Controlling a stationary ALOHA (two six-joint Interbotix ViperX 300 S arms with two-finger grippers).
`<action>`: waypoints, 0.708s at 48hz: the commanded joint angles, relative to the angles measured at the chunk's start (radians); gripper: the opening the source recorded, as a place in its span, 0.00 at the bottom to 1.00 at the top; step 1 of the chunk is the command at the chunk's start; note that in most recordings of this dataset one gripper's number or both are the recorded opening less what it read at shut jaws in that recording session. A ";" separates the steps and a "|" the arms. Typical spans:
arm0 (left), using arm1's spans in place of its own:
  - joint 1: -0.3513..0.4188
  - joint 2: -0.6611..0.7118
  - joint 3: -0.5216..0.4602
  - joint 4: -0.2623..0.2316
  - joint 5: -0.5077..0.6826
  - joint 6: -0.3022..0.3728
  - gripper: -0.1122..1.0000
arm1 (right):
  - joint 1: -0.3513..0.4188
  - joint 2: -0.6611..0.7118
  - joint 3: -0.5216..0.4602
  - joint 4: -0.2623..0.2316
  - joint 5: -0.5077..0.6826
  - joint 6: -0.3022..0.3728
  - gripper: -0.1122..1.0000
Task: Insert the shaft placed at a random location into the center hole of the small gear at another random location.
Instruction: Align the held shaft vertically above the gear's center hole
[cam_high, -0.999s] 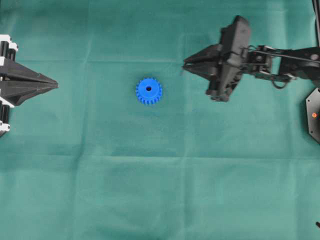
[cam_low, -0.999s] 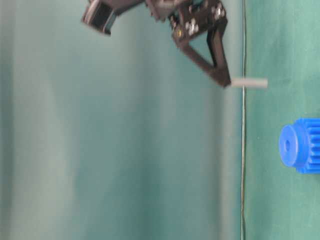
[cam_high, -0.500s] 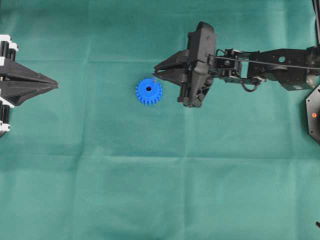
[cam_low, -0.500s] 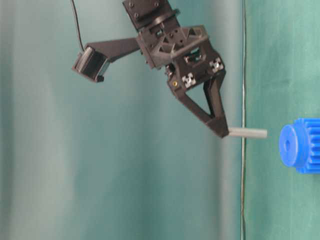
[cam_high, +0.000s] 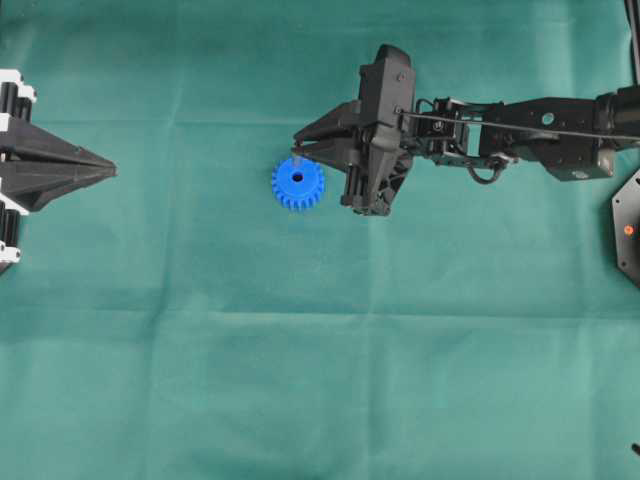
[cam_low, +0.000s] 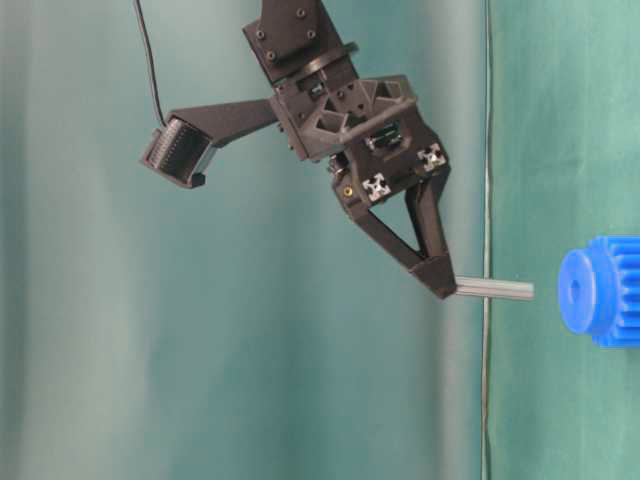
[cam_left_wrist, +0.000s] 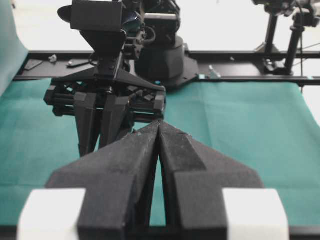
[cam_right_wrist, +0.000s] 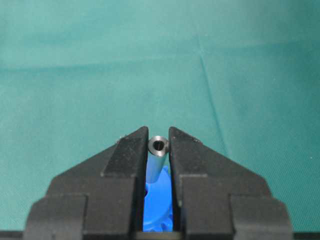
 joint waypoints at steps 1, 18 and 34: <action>0.003 0.008 -0.025 0.002 0.003 0.003 0.10 | 0.000 -0.006 -0.026 -0.002 0.003 -0.015 0.21; 0.003 0.008 -0.025 0.002 0.011 0.003 0.10 | 0.006 0.037 -0.034 0.003 -0.003 -0.009 0.21; 0.003 0.008 -0.023 0.002 0.017 0.002 0.10 | 0.006 0.048 -0.034 0.005 -0.002 -0.003 0.21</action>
